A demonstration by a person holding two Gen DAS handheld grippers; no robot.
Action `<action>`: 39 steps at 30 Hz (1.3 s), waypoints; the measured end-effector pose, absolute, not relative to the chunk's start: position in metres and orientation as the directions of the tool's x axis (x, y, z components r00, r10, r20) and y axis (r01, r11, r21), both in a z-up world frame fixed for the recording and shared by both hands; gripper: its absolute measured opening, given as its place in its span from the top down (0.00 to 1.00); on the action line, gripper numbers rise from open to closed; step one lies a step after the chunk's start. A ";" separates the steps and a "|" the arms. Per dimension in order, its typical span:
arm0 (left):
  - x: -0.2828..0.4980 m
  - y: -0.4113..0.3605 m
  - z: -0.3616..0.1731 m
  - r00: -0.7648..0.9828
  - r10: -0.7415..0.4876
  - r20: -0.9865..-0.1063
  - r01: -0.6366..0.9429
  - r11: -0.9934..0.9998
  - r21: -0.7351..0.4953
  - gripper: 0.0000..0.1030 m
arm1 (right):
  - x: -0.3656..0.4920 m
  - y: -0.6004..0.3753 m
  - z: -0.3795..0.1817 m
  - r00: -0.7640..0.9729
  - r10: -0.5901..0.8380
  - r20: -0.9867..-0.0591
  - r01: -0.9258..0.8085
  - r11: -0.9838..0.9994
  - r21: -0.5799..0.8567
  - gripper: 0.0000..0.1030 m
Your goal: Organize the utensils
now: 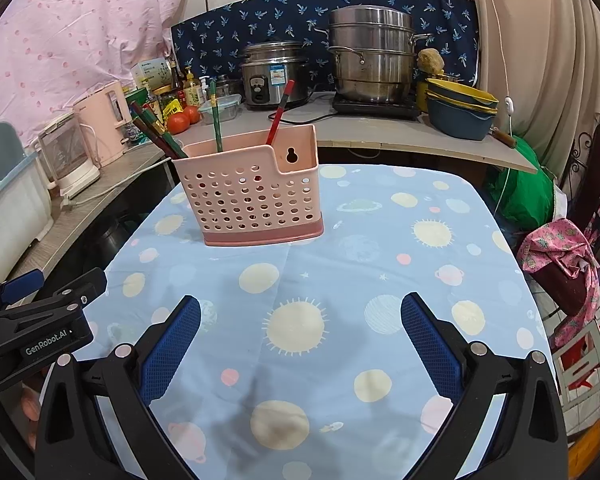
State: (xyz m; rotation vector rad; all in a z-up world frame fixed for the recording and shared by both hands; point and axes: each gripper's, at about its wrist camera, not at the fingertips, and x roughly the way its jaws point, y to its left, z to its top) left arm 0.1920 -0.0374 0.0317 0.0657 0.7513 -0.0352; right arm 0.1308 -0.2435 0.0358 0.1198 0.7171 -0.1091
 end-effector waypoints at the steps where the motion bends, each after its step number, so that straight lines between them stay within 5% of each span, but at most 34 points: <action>1: 0.192 -0.037 0.032 0.731 -0.008 -0.682 0.055 0.997 0.047 0.09 | 0.131 -0.244 0.036 0.748 -0.057 -0.662 0.141 0.987 0.074 0.06; 39: 0.194 -0.038 0.027 0.720 0.029 -0.693 0.022 0.998 0.065 0.10 | 0.136 -0.234 0.026 0.729 -0.041 -0.683 0.116 0.991 0.065 0.06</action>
